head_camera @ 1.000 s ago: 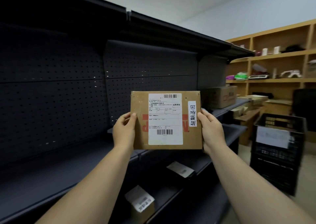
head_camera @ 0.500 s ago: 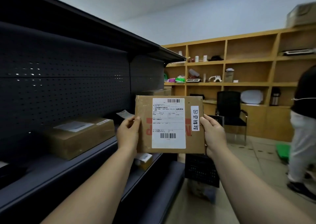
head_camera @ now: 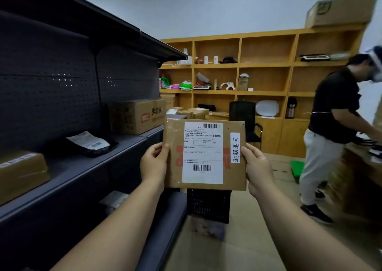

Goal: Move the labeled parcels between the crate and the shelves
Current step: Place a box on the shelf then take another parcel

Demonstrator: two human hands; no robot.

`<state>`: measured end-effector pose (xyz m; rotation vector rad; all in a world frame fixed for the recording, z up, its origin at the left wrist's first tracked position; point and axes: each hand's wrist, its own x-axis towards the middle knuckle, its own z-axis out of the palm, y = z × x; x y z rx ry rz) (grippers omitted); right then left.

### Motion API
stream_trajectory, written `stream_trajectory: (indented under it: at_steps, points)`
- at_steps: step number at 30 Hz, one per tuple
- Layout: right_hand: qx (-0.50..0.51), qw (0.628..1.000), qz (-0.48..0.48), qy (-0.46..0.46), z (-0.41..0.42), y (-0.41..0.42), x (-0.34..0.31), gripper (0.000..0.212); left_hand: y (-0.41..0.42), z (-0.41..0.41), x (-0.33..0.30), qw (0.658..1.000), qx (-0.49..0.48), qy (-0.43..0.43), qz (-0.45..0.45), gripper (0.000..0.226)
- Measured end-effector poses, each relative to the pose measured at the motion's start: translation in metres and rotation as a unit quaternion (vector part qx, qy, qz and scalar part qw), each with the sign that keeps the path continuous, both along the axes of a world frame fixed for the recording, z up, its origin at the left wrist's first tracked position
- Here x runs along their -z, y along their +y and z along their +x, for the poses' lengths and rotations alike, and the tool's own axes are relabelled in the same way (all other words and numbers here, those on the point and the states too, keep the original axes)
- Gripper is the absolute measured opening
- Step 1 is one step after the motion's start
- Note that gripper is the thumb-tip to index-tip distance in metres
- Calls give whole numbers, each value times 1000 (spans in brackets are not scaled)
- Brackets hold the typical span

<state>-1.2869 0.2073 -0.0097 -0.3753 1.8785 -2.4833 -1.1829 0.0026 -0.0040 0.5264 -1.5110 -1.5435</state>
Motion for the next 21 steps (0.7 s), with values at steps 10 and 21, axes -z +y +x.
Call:
stream_trajectory:
  at_steps: [10,21]
  points:
    - [45,999,-3,-13,-131,-37,19,21,-50,-154,22,998,59,-17,7,13]
    - [88,996,-13,-19,-305,-112,13,24,-132,-348,13,994,104,-26,1,24]
